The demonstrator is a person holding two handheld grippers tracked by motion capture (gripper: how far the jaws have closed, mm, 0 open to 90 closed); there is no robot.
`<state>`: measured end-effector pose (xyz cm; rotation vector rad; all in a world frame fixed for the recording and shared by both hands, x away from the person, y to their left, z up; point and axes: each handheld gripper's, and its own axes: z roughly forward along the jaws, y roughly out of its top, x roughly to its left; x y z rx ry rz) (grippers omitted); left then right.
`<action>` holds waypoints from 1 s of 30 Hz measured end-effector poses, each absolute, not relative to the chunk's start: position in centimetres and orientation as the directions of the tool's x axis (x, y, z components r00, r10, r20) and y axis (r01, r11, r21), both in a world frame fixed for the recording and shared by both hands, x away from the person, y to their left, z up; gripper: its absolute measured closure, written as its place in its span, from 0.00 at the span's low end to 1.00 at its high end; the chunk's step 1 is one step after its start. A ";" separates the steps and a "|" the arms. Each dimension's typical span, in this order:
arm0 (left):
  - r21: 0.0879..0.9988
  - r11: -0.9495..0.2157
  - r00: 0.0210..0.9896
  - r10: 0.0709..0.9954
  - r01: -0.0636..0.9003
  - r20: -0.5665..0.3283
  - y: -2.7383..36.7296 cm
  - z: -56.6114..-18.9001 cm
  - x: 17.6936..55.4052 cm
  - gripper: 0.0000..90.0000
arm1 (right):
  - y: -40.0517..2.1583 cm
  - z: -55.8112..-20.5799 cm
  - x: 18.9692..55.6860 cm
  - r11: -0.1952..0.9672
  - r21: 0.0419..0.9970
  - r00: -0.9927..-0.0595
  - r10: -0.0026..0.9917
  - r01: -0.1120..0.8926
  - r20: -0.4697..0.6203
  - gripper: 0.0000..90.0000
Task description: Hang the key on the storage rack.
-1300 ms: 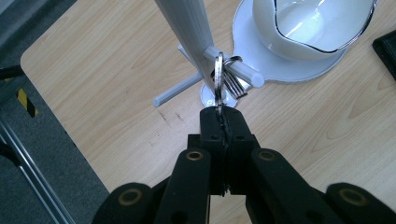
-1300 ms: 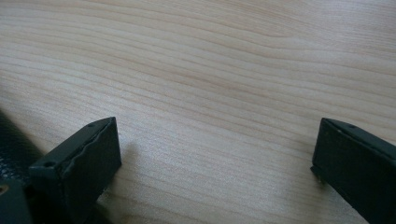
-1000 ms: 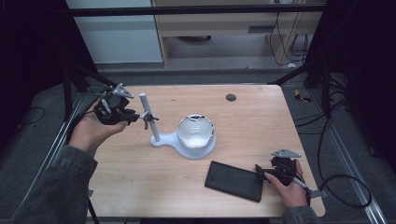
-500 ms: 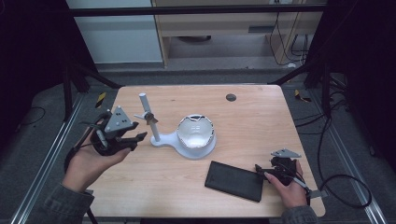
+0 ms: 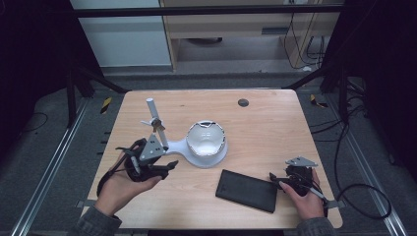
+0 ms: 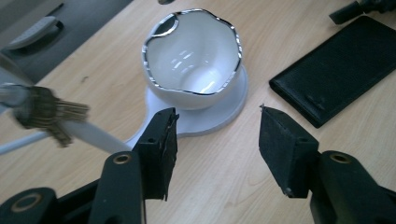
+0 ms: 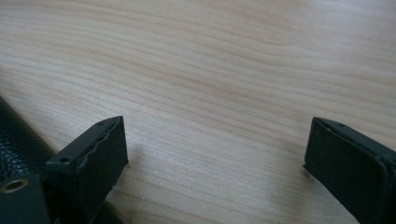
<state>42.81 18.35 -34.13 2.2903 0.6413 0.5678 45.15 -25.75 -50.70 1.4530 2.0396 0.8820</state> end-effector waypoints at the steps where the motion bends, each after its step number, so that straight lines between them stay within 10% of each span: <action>1: 0.710 -0.644 0.786 0.581 0.285 0.211 18.1 -34.6 42.7 0.51 | -25.8 -50.5 45.0 0.229 0.745 -0.320 0.947 0.627 -0.022 0.08; 20: 0.723 -0.619 0.847 0.524 0.307 0.090 14.9 -40.5 43.4 0.24 | -26.4 -49.0 42.2 0.235 0.792 -0.332 0.942 0.563 -0.043 0.12; 30: 0.712 -0.636 0.871 0.487 0.297 0.072 12.9 -42.6 43.6 0.34 | -26.4 -48.8 42.1 0.225 0.803 -0.326 0.944 0.552 -0.040 0.20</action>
